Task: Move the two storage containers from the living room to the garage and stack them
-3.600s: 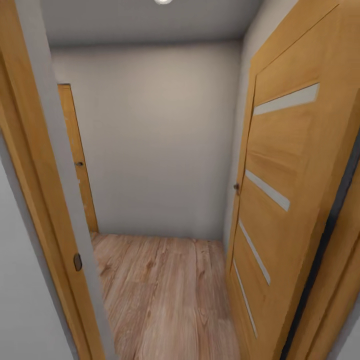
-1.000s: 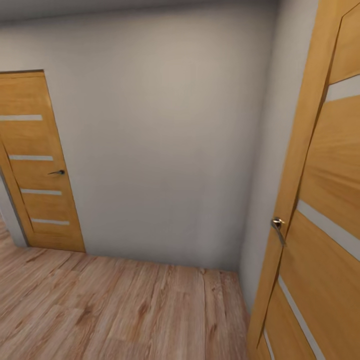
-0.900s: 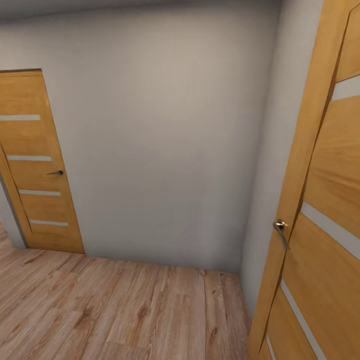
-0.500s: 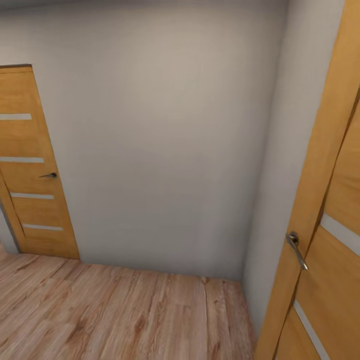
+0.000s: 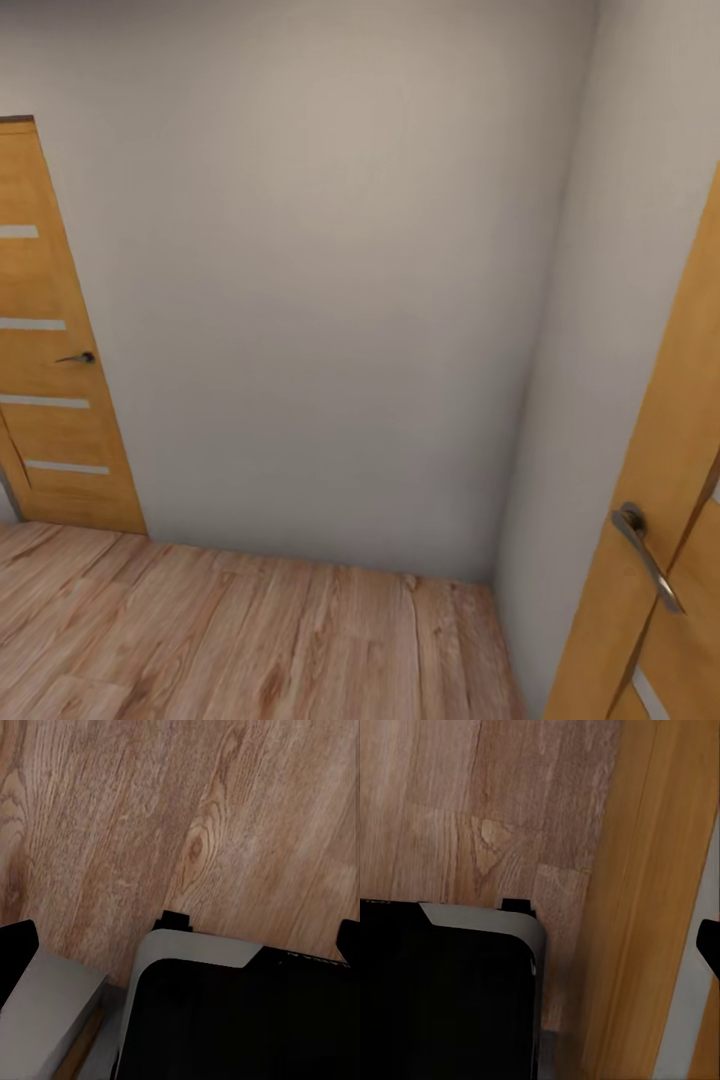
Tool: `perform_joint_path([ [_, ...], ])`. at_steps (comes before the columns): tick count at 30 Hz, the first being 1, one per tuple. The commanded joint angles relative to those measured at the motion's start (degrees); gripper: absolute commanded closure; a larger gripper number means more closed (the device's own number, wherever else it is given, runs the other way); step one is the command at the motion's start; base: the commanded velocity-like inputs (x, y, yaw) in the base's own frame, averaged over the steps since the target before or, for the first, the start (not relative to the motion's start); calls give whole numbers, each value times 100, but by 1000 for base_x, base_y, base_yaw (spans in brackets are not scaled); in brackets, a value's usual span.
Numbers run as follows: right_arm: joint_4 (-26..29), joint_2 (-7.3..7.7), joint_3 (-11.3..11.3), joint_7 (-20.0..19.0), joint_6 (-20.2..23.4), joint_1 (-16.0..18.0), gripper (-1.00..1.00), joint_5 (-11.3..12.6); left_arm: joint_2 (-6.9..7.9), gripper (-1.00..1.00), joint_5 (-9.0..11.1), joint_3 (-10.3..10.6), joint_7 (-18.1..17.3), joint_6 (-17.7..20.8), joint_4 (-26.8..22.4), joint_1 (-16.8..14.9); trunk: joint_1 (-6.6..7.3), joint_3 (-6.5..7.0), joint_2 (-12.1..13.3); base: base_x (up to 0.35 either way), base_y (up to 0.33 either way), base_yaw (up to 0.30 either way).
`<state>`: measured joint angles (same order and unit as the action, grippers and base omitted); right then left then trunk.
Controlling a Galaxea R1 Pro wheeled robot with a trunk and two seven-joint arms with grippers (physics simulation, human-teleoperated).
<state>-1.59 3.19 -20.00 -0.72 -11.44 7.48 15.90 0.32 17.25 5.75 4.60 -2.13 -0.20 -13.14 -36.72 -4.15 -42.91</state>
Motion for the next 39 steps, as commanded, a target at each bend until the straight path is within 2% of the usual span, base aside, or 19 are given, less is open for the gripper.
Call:
perform_joint_path([
  [1,-17,1,-48,-7,-30,8,-100,53,2,-100,50,49,12,-15,3,-4,-4,-9,-6,320,0,0],
  [17,-17,-3,-48,-23,-24,8,-100,45,3,-100,50,49,10,-15,3,-4,-4,-9,-6,320,0,15],
  [39,-17,-2,-39,-7,-24,8,-100,62,2,-100,50,49,14,-24,6,-4,-4,-9,-6,302,0,257],
])
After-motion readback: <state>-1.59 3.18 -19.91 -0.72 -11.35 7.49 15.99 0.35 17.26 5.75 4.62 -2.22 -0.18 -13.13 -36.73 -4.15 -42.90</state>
